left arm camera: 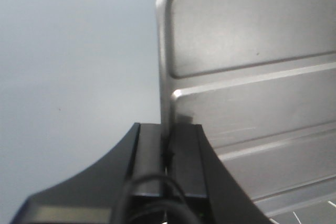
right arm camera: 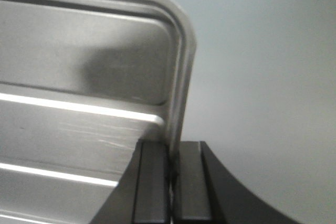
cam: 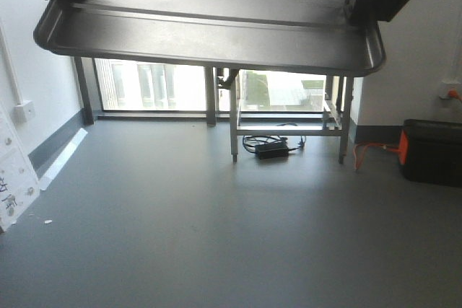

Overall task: Grab silver tray and stack on right shelf
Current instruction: 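Hold the tray raised with both grippers while the base drives to the other shelf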

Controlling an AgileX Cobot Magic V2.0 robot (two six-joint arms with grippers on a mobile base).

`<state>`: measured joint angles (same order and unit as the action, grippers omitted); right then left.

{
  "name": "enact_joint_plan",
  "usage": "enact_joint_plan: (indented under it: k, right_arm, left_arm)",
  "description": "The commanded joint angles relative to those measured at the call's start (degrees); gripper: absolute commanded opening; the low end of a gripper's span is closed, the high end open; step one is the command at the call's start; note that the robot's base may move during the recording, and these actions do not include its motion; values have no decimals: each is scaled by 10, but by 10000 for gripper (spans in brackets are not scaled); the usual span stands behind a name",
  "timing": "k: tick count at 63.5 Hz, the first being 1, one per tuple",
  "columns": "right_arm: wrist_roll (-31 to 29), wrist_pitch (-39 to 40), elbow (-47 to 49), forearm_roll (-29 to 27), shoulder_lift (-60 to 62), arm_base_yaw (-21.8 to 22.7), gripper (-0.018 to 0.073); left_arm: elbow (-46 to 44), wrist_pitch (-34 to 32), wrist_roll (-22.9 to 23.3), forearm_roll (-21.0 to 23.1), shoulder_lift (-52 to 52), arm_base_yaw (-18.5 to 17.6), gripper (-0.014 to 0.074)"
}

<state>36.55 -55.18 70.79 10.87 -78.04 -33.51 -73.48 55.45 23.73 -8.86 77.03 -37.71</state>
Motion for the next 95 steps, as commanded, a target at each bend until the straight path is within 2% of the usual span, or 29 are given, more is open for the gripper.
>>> enact_joint_plan:
  k: [1,95]
  right_arm:
    - [-9,19,18,35,20,4,57]
    - [-9,19,18,35,17,4,57]
  left_arm:
    - [-19,-3,-8,-23,-17,-2,-94]
    - [-19,-3,-8,-23,-17,-2,-94]
